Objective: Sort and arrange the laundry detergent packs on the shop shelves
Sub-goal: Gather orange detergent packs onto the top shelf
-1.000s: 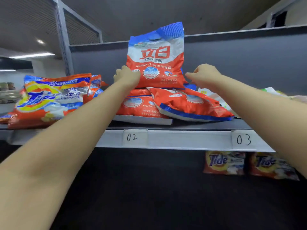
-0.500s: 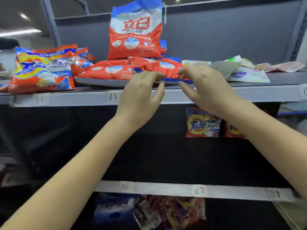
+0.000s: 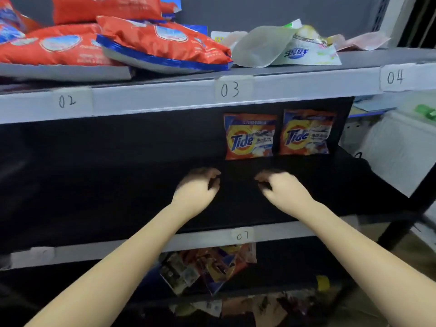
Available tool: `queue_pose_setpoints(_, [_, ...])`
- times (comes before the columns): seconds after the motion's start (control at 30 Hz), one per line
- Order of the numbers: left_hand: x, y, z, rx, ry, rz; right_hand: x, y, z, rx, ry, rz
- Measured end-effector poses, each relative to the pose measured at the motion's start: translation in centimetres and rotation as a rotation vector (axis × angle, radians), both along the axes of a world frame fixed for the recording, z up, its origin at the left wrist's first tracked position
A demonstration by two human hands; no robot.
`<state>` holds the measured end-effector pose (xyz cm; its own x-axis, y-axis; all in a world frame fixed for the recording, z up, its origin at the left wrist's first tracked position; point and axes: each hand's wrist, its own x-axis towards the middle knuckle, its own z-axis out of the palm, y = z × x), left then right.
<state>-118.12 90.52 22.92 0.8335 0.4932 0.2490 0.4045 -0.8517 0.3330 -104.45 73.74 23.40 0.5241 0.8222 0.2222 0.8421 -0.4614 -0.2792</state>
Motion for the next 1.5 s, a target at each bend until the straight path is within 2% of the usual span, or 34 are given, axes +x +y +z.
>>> queue_pose_setpoints(0.23, [8.4, 5.8, -6.8, -0.199, 0.091, 0.017, 7.0, 3.5, -4.3, -0.081, 0.196, -0.119])
queue_pose_setpoints(0.37, [13.9, 8.7, -8.3, -0.36, 0.139, 0.094, 10.9, 5.2, -5.6, -0.106, 0.258, -0.149])
queue_pose_setpoints(0.57, [21.2, 12.2, -6.8, -0.679, -0.03, 0.271, 15.0, 6.2, -6.6, -0.059, 0.372, -0.217])
queue_pose_setpoints(0.67, [24.2, 13.5, -6.3, -0.922, -0.184, 0.2, 16.4, 5.7, -7.1, -0.004, 0.409, -0.223])
queue_pose_setpoints(0.73, [26.1, 14.4, -7.1, -1.018, -0.299, 0.191, 17.0, 5.0, -7.3, 0.034, 0.41, -0.226])
queue_pose_setpoints(0.87, [26.7, 12.3, -6.8, -0.98, -0.385, 0.171, 17.8, 4.1, -7.8, 0.094, 0.454, -0.238])
queue_pose_setpoints(0.97, [26.4, 11.4, -8.2, -0.939, -0.402, 0.247, 18.6, 3.7, -8.2, 0.106, 0.485, -0.233])
queue_pose_setpoints(1.1, [24.3, 9.2, -10.7, -0.675, -0.345, 0.335, 20.0, 3.4, -8.6, 0.12, 0.555, -0.217])
queue_pose_setpoints(1.27, [20.9, 5.4, -11.3, -0.475, -0.337, 0.353, 22.0, 3.7, -8.8, 0.127, 0.587, -0.221])
queue_pose_setpoints(1.4, [18.1, 3.7, -9.3, -0.505, -0.281, 0.337, 22.0, 4.0, -9.4, 0.131, 0.679, -0.203])
queue_pose_setpoints(1.5, [15.4, 1.8, -8.1, -0.671, -0.356, 0.306, 20.6, 3.6, -9.0, 0.173, 0.794, -0.042])
